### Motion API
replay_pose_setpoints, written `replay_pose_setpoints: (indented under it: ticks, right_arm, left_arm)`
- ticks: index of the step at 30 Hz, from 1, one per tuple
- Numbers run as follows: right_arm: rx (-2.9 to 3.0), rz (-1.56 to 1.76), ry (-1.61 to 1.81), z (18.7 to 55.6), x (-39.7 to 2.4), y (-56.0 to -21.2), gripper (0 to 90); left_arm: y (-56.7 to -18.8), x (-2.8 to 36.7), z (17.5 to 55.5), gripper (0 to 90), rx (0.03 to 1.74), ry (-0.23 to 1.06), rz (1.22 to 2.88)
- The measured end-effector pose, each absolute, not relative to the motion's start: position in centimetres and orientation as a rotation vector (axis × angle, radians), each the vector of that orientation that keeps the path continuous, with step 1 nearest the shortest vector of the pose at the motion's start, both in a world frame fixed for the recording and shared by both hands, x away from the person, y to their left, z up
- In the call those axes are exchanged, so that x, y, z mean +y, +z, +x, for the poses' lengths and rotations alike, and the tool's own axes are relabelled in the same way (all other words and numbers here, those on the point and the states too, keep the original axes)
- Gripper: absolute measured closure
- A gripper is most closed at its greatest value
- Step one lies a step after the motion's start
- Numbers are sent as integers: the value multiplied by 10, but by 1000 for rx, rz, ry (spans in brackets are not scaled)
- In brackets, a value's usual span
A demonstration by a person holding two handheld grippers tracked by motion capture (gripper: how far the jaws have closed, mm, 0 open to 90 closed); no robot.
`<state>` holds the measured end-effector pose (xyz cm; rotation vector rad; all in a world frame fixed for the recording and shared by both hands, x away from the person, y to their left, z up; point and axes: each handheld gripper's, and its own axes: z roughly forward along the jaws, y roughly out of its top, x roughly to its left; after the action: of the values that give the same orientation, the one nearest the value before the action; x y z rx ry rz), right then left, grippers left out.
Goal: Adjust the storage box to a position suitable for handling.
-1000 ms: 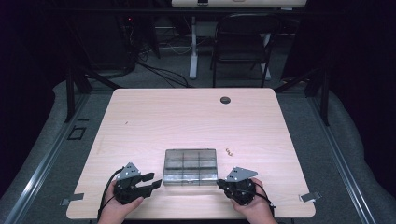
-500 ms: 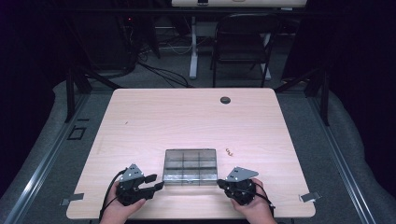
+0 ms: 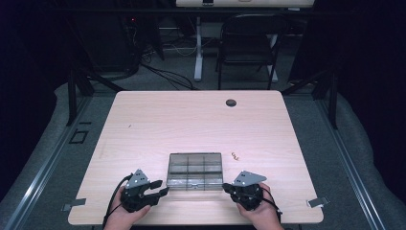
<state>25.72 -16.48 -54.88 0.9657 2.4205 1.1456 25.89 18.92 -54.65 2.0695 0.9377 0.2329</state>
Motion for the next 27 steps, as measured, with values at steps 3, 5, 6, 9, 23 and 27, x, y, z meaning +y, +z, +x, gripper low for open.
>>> replay_pose_setpoints:
  ticks: [3, 5, 6, 9, 23, 27]
  right_arm:
    - [2410, 964, 1157, 257, -165, -548, 888]
    - [2408, 962, 1160, 257, -165, -548, 888]
    - [2406, 962, 1160, 257, -165, -547, 888]
    - [2398, 964, 1164, 257, -165, -547, 889]
    - [2367, 974, 1204, 259, -165, -544, 886]
    - [2366, 979, 1214, 260, -165, -544, 882]
  left_arm:
    - [-546, 188, 258, 602, 931, 259, 2081]
    - [-547, 187, 258, 620, 936, 274, 2084]
    - [-547, 187, 258, 630, 936, 274, 2083]
    - [-546, 186, 259, 656, 931, 298, 2093]
    - [-542, 180, 257, 758, 915, 335, 2068]
    - [-541, 180, 257, 762, 921, 338, 2059]
